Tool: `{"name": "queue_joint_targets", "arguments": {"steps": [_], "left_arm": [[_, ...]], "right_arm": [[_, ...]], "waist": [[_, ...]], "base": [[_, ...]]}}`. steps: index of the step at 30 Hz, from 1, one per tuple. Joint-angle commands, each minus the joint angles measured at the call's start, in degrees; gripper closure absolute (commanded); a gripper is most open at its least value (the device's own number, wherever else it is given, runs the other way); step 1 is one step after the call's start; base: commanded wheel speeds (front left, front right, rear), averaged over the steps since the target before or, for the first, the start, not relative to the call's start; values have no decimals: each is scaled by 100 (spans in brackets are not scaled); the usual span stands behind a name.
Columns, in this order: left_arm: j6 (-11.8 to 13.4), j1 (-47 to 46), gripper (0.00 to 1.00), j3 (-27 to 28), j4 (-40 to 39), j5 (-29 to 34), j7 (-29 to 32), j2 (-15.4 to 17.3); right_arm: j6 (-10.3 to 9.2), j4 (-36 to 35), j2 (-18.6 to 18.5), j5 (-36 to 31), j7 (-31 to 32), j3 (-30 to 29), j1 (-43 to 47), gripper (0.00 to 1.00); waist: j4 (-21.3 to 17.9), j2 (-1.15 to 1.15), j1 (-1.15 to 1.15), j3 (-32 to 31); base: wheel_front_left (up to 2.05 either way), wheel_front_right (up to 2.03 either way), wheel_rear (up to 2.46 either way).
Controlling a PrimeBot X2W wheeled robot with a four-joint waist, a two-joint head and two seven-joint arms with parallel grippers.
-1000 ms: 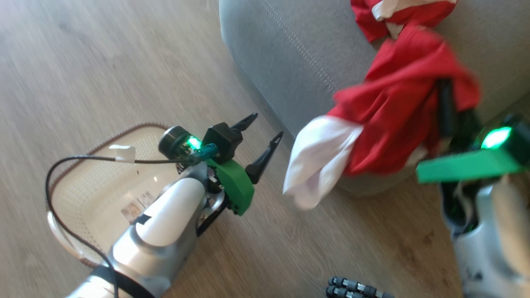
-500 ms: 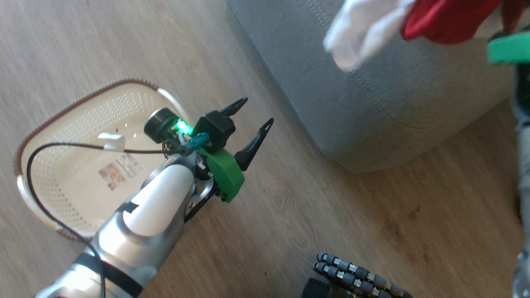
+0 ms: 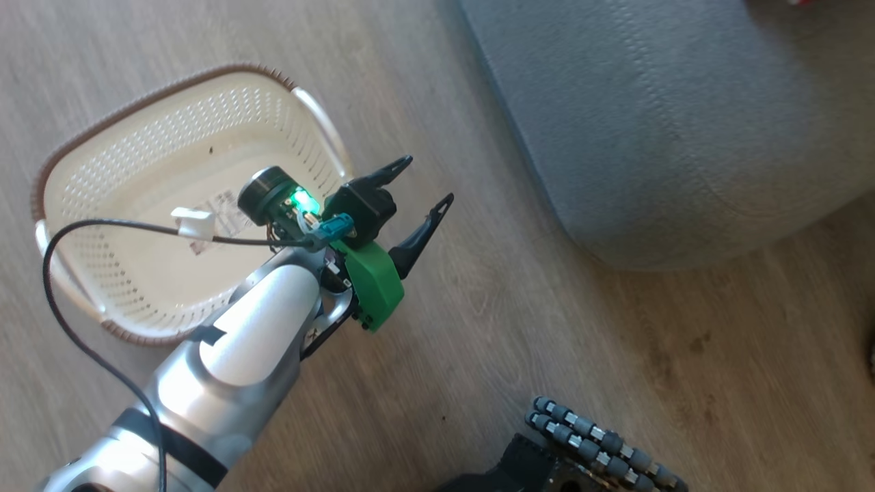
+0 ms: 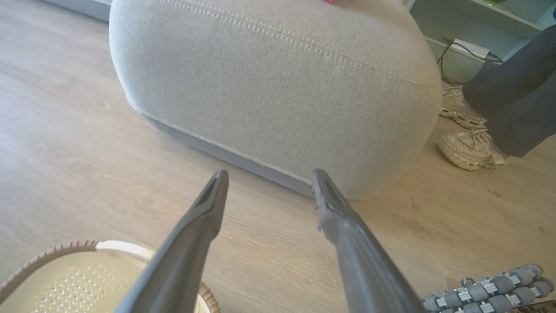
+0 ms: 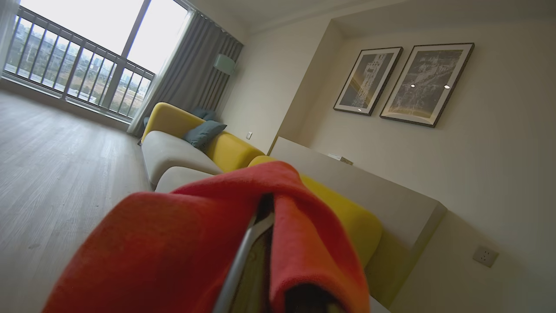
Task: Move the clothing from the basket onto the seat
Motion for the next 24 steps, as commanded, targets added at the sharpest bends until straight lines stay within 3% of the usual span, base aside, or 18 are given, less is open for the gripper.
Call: {"name": "queue_joint_targets", "arguments": {"steps": [1, 9, 21, 22, 23, 24], "left_arm": [[-5, -142, 0, 49, -178, 8, 42, 70], [-6, -158, 0, -113, -156, -43, 62, 87], [-5, -244, 0, -241, 20, -184, -13, 22], [-5, -245, 0, -237, 46, -192, -31, 15], [-5, -240, 0, -232, 73, -204, -49, 6], [-5, -237, 0, -232, 99, -214, -66, -9]], "right_arm": [[-2, 69, -348, -171, -36, -293, -278, 100], [-2, 1570, -823, -777, 26, -1427, -823, 100], [-2, 3295, -356, -868, -20, -1714, -736, 100], [-2, 3391, -325, -863, -24, -1665, -674, 70], [-2, 3463, -288, -840, -27, -1600, -614, 46], [-2, 3498, -261, -805, -30, -1549, -545, 0]], "waist": [[147, 0, -1, 145], [485, 0, -1, 437], [906, 0, -1, 778], [930, 0, -1, 772], [949, 0, -1, 759], [966, 0, -1, 745]], "base": [[0, 0, 0], [0, 0, 0], [0, 0, 0], [0, 0, 0], [0, 0, 0], [0, 0, 0]]}}
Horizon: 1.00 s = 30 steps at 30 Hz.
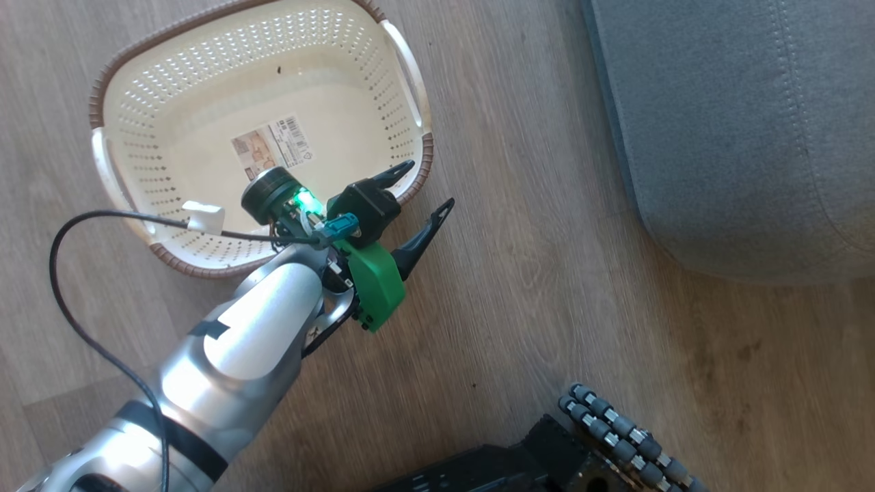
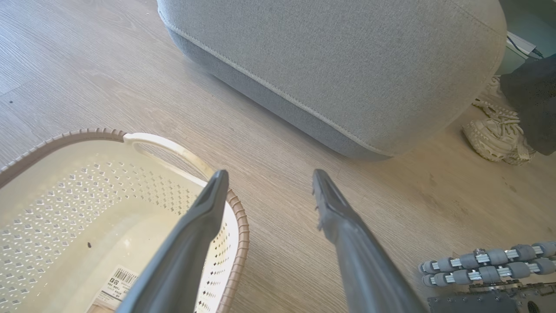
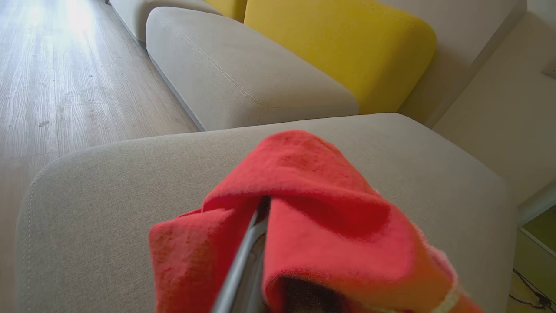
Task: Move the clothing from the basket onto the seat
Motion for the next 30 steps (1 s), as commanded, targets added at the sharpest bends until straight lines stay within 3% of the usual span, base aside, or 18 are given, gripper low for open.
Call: {"name": "queue_joint_targets", "arguments": {"steps": [1, 18, 30], "left_arm": [[-5, -62, 0, 120, -113, -53, -61, -40], [-6, 160, 0, 410, 56, -163, -182, -318], [68, 728, 0, 1240, -213, -99, -183, -429]], "right_arm": [[-2, -167, -107, 57, -34, 84, 210, 0], [-2, -1744, 233, 1265, -37, 1301, 2846, 0], [-2, -2960, 457, 1724, -38, 2101, 3886, 0]], "waist": [[28, 0, -1, -37], [212, 0, -1, -701], [611, 0, -1, -1448]], "base": [[0, 0, 0], [0, 0, 0], [0, 0, 0]]}}
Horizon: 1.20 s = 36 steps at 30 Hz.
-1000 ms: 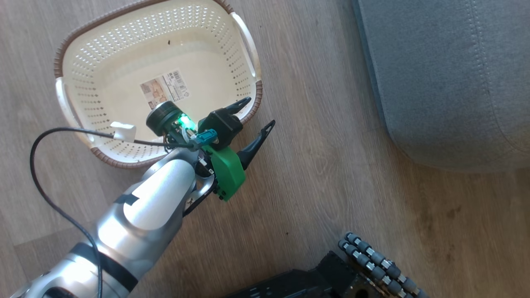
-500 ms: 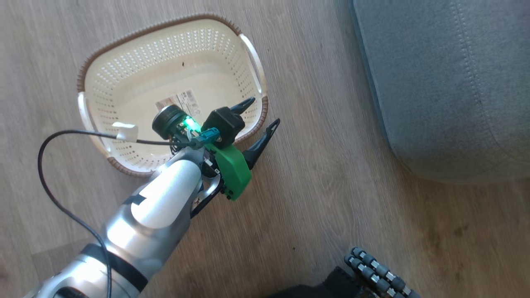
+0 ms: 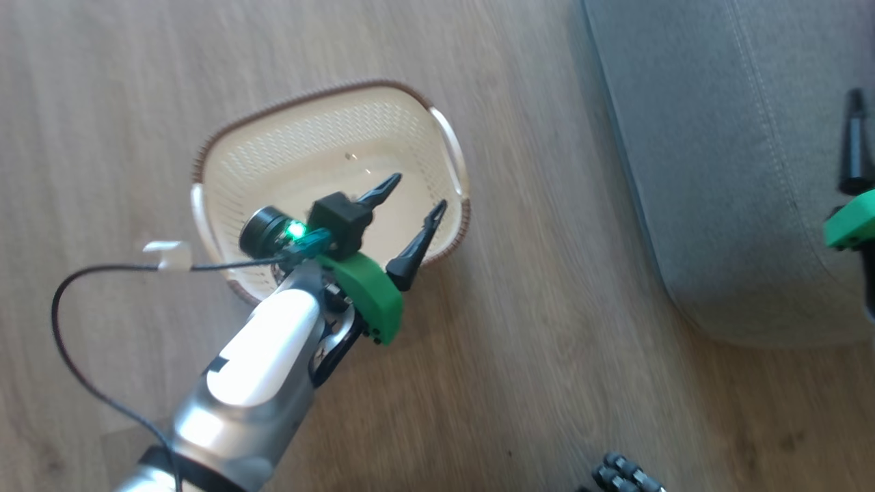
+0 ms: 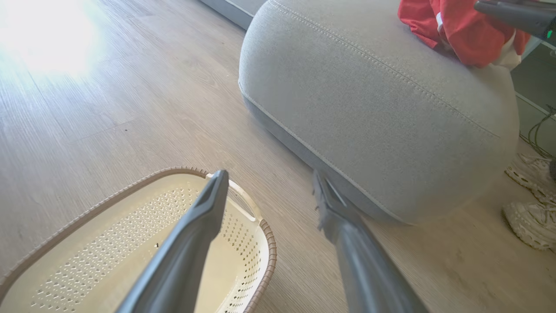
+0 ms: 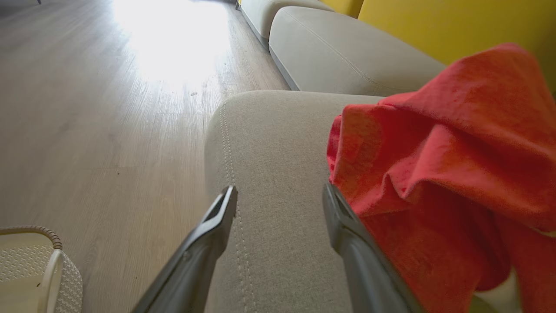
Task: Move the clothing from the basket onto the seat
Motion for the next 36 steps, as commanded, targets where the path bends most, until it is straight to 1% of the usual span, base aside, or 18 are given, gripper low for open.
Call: {"name": "queue_joint_targets", "arguments": {"steps": [1, 4, 9, 15, 20, 27, 36], "left_arm": [[51, 97, 0, 305, -211, 50, -54, 10], [105, 347, 0, 690, -327, 86, -54, -12], [222, 815, 0, 1457, -517, 204, -54, 11], [302, 1344, 0, 2329, -799, 468, -54, -5], [309, 1771, 0, 2977, -1084, 738, -54, -53], [300, 2308, 0, 3757, -1464, 1069, -54, -152], [201, 2797, 0, 4323, -1705, 1360, -54, -266]], "right_arm": [[-2, -299, -77, 69, -38, 172, 199, 0], [-2, -618, -35, 146, -38, 425, 342, 0], [-2, -920, 94, 301, -38, 742, 527, 0], [-2, -1091, 221, 428, -38, 943, 798, 0], [-2, -1212, 408, 457, -38, 1106, 1018, 0], [-2, -1329, 735, 408, -38, 1181, 1239, 0], [-2, -1405, 1061, 291, -38, 1286, 1679, 0]], "waist": [[222, 0, 0, -280], [443, 0, 0, -534], [836, 0, 0, -912], [1316, 0, 0, -1320], [1581, 0, 0, -1584], [1641, 0, 0, -1884], [1446, 0, 0, -2283]], "base": [[0, 0, 0], [0, 0, 0], [0, 0, 0], [0, 0, 0], [0, 0, 0], [0, 0, 0], [0, 0, 0]]}}
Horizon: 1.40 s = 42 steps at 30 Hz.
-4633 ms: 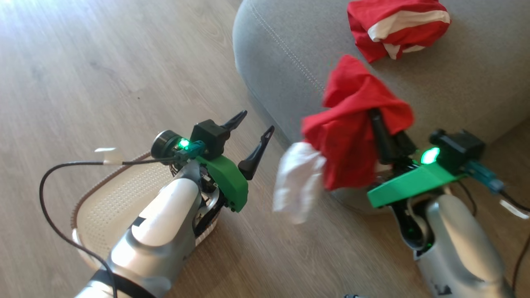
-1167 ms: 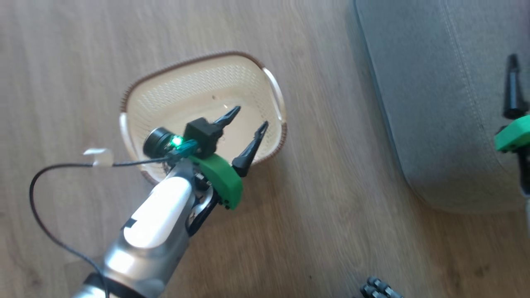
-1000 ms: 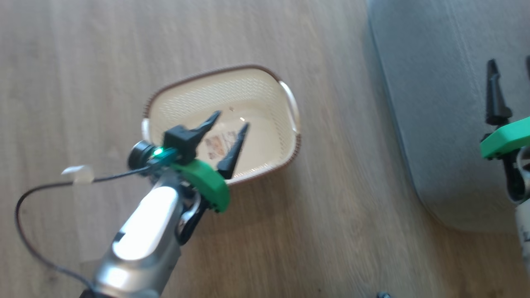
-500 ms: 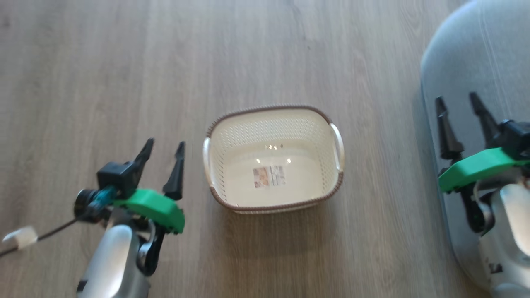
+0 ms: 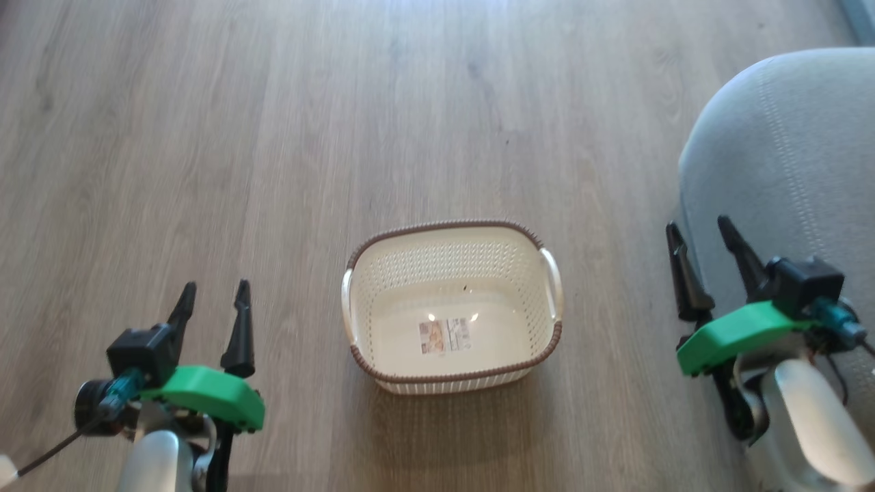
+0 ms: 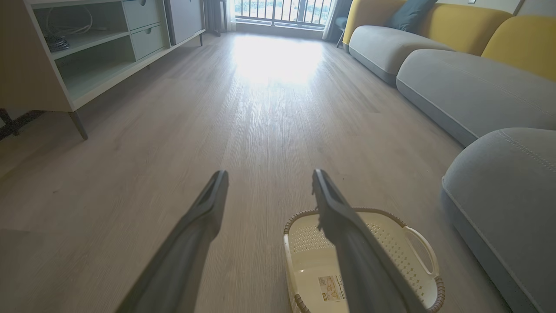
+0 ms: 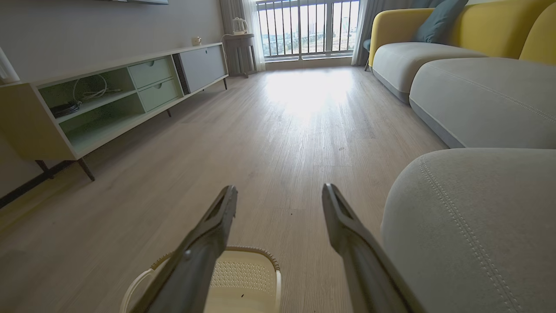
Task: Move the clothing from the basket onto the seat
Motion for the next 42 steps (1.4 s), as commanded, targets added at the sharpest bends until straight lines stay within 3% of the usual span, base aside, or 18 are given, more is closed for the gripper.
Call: {"name": "queue_joint_targets", "arguments": {"steps": [1, 12, 19, 42], "left_arm": [[-14, -70, 0, 270, -243, 58, -54, 30], [51, 326, 0, 631, -353, 126, -54, -11], [97, 403, 0, 682, -387, 41, -54, -13], [159, 374, 0, 610, -454, 90, -55, -13]], "right_arm": [[-2, -214, 53, -16, -38, 119, 12, 0], [-2, -439, 212, -14, -38, 374, 435, 0], [-2, -629, 272, -79, -38, 245, 530, 0], [-2, -272, 424, -211, -38, -8, 332, 0]], "waist": [[-95, 0, 0, -130], [-361, 0, 0, -463], [-416, 0, 0, -495], [-421, 0, 0, -428]], "base": [[0, 0, 0], [0, 0, 0], [0, 0, 0], [0, 0, 0]]}}
